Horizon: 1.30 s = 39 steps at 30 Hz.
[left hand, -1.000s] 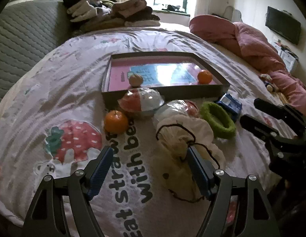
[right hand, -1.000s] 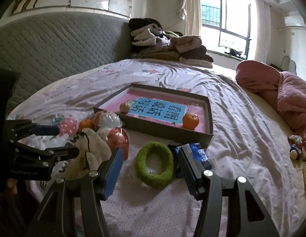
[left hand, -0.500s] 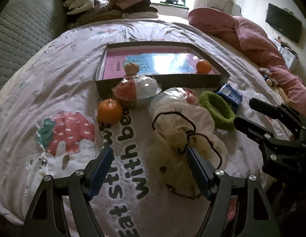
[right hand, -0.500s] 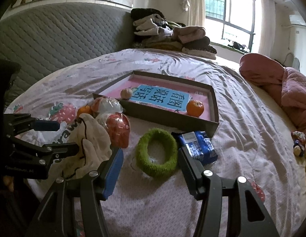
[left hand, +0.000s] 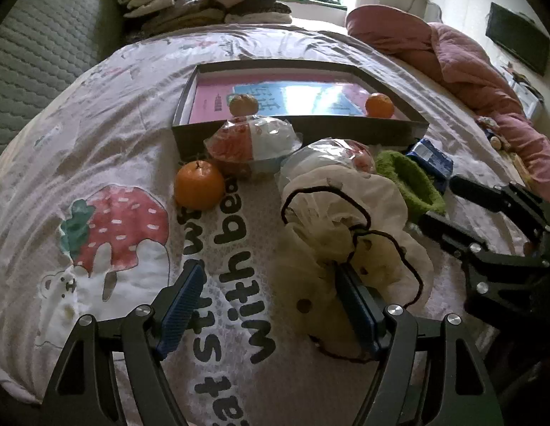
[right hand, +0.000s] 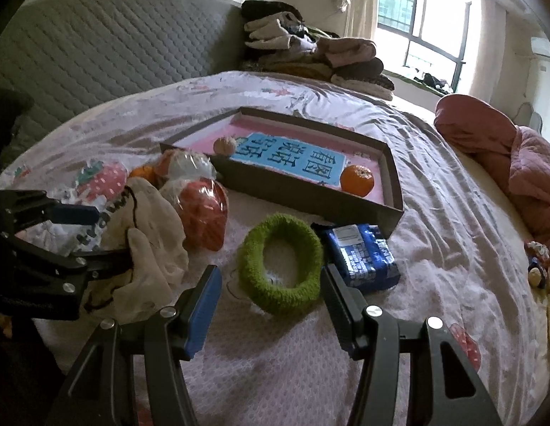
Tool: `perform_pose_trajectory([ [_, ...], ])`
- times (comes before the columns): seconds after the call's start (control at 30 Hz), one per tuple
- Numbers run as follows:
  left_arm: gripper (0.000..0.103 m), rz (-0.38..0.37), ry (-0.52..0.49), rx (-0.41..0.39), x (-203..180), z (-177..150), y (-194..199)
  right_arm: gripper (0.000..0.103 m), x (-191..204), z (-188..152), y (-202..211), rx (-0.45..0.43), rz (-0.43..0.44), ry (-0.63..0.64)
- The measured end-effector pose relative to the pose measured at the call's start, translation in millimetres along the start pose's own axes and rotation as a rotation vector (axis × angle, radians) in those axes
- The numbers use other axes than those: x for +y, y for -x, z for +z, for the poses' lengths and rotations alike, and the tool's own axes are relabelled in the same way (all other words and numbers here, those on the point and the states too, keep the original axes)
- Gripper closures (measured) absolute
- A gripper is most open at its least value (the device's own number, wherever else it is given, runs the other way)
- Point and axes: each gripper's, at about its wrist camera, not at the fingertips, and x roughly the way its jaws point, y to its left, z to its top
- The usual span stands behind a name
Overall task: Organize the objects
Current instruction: 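Close the right tool on the green fuzzy ring while the left tool approaches the white cloth bag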
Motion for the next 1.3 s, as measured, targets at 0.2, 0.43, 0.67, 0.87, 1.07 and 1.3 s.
perform_pose_trajectory([
  [0.2, 0.025, 0.003, 0.004, -0.016, 0, -1, -3, 0.046, 3, 1, -13, 0.024, -0.011, 0.020],
  [0.43, 0.026, -0.004, 0.014, -0.010, 0, -2, -12, 0.046, 9, 0, -26, 0.040, -0.024, 0.053],
  [0.67, 0.034, -0.004, 0.009, -0.025, -2, -4, -16, 0.057, 5, 0, -33, 0.037, -0.025, 0.037],
  [0.87, 0.044, -0.011, 0.007, -0.042, -4, -4, -19, 0.072, 3, 0, -35, 0.039, 0.006, 0.019],
  [1.07, 0.072, -0.030, 0.030, -0.070, 1, -3, -19, 0.085, 1, -1, -33, 0.032, 0.038, -0.005],
  [1.3, 0.089, -0.048, 0.027, -0.092, 1, -3, -14, 0.087, -11, -2, -28, 0.020, 0.134, -0.090],
])
